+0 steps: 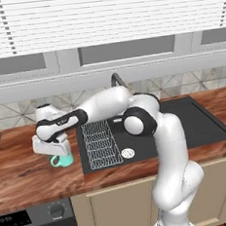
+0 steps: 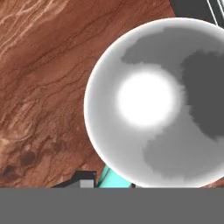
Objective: Pick the mug and place it in the sink. Pick the bowl and place it in the open cabinet and then close the cabinet.
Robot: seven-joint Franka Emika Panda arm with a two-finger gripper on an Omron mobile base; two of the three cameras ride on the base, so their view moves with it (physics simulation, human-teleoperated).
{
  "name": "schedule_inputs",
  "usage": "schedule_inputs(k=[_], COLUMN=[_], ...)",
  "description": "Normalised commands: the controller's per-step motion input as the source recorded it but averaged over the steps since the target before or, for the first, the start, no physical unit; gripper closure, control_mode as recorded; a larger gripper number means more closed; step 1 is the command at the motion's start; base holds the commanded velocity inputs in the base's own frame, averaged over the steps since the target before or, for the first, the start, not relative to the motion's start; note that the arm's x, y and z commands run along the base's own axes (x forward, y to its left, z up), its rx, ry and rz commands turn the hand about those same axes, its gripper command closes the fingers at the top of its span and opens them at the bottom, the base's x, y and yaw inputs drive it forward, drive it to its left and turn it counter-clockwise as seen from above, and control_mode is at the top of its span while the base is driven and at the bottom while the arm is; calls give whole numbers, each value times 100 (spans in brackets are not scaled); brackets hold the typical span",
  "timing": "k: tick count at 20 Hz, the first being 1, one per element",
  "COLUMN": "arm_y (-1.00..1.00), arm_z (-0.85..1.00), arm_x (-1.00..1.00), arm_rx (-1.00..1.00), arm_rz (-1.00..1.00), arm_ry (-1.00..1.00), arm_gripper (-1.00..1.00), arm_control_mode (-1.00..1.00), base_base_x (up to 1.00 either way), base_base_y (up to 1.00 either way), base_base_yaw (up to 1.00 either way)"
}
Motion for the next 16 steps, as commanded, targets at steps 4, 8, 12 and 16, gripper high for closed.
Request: schedule_inputs(k=[4, 8, 12, 16], arm_y=[-71, -49, -36, -44], arm_z=[-4, 43, 81, 71], arm_x=[-53, -39, -21, -3], arm_rx=[0, 2, 0, 1], arm_rz=[-49, -42, -32, -29], arm_ry=[-11, -24, -25, -18], arm_gripper=[100, 100, 100, 100], arm_control_mode=[-100, -100, -100, -100], base_base_x=[0, 0, 0, 0], base_base_y=[0, 0, 0, 0], base_base_yaw=[0, 0, 0, 0])
